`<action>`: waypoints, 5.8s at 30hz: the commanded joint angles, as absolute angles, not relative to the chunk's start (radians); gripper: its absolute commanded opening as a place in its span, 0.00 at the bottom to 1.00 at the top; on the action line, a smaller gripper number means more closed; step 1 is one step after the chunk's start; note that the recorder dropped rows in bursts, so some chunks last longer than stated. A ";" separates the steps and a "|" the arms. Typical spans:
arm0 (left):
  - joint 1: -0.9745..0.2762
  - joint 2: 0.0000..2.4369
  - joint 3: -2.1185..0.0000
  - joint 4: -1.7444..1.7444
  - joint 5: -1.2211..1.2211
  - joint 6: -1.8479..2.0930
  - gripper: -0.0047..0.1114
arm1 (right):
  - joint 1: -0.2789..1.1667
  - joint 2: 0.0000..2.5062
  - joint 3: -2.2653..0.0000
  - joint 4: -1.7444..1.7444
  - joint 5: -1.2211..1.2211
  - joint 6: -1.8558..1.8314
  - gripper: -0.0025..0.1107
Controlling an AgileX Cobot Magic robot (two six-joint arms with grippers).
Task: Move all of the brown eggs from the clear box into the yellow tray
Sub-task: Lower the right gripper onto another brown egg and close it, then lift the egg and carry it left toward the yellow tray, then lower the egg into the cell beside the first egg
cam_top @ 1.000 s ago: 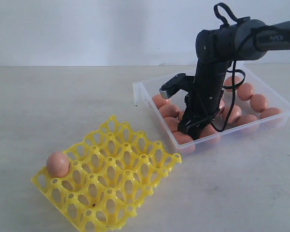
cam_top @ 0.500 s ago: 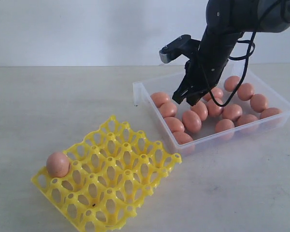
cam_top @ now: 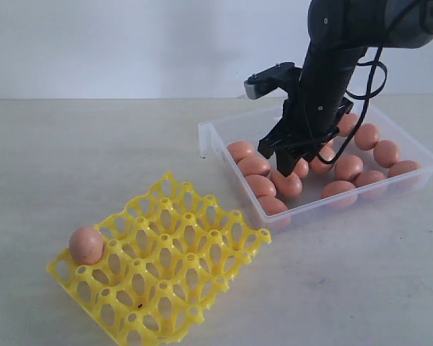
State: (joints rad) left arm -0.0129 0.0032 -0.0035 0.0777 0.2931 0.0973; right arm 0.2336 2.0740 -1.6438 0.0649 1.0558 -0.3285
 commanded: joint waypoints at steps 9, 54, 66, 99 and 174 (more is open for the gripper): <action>-0.021 0.000 0.000 0.076 0.293 0.094 0.08 | 0.229 2.105 -1.648 0.070 0.972 -0.330 0.45; -0.021 0.000 0.000 0.076 0.293 0.094 0.08 | 0.229 2.029 -1.648 0.025 0.946 -0.325 0.02; -0.021 0.000 0.000 0.076 0.293 0.094 0.08 | 0.241 1.876 -1.648 0.647 0.929 -0.505 0.02; -0.021 0.000 0.000 0.076 0.293 0.094 0.08 | 0.858 1.896 -1.644 -0.796 -0.018 0.927 0.02; -0.021 0.000 0.000 0.076 0.293 0.094 0.08 | 0.568 2.207 -1.178 -0.842 -0.689 0.850 0.34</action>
